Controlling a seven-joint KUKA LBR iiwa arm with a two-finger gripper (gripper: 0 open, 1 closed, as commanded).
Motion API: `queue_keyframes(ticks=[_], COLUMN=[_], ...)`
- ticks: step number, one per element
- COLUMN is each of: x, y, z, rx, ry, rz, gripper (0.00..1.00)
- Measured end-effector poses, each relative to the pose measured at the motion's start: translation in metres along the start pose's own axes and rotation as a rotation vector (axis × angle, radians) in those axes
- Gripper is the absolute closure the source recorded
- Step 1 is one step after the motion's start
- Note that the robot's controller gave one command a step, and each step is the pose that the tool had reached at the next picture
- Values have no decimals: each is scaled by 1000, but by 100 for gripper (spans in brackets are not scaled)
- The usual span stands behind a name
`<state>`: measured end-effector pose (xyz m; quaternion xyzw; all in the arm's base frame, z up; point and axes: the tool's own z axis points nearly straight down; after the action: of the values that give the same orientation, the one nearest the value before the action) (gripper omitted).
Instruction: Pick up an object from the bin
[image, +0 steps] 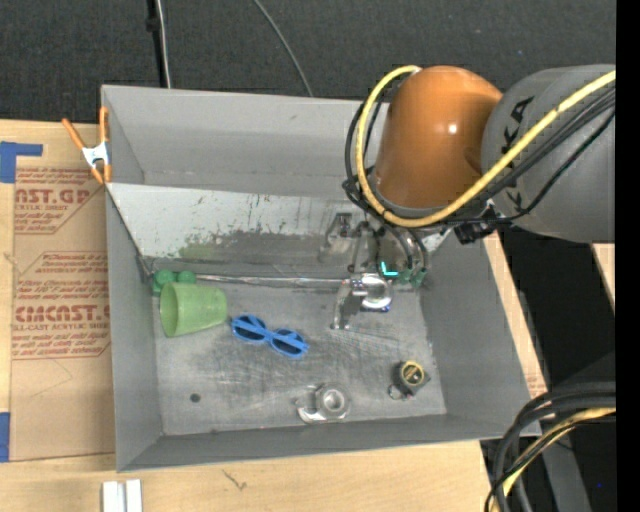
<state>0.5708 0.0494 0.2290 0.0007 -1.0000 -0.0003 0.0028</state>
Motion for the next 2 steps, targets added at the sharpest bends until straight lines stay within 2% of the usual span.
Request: queue_keyframes(ticks=[1, 2], x=[-6, 8], y=[40, 59], z=[155, 129], rx=[-1, -2], ry=[-14, -8], rz=[27, 226], gripper=[0, 0])
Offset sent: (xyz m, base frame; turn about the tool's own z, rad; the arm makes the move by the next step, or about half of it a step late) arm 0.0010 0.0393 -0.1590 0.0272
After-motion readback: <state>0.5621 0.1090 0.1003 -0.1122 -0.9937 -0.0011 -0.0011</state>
